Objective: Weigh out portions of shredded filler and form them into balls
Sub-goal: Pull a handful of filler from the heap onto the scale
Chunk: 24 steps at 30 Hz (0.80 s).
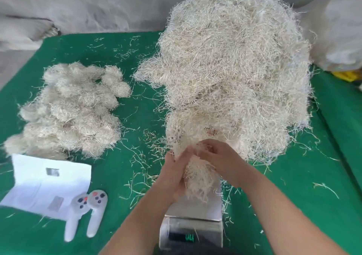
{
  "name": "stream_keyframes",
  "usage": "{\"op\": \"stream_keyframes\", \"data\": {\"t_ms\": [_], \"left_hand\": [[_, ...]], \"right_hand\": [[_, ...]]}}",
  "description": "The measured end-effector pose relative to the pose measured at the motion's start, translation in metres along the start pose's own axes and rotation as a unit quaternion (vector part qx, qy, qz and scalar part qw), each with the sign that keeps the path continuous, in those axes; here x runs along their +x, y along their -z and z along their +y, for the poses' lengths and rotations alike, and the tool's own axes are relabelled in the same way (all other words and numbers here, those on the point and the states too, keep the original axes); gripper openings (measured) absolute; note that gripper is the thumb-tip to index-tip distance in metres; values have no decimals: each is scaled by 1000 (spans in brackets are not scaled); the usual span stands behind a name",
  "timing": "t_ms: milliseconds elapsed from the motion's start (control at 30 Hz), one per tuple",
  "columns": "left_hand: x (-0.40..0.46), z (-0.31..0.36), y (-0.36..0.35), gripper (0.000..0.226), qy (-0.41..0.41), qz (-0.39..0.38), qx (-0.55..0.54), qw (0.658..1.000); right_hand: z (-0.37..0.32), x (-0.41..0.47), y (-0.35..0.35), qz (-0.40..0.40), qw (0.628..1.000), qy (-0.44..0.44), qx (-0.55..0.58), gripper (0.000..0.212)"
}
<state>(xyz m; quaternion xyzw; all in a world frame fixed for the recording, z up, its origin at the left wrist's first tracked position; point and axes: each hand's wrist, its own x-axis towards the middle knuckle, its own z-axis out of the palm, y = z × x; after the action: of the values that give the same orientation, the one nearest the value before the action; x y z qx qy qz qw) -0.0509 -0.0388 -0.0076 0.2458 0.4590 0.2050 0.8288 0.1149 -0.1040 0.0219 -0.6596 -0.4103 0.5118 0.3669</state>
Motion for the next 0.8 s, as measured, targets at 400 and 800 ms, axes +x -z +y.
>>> {"op": "stream_keyframes", "data": {"t_ms": [400, 800], "left_hand": [[-19, -34, 48, 73, -104, 131, 287, 943], [-25, -23, 78, 23, -174, 167, 374, 895]], "right_hand": [[76, -12, -31, 157, 983, -54, 72, 9], [77, -27, -31, 29, 989, -62, -132, 56]]}}
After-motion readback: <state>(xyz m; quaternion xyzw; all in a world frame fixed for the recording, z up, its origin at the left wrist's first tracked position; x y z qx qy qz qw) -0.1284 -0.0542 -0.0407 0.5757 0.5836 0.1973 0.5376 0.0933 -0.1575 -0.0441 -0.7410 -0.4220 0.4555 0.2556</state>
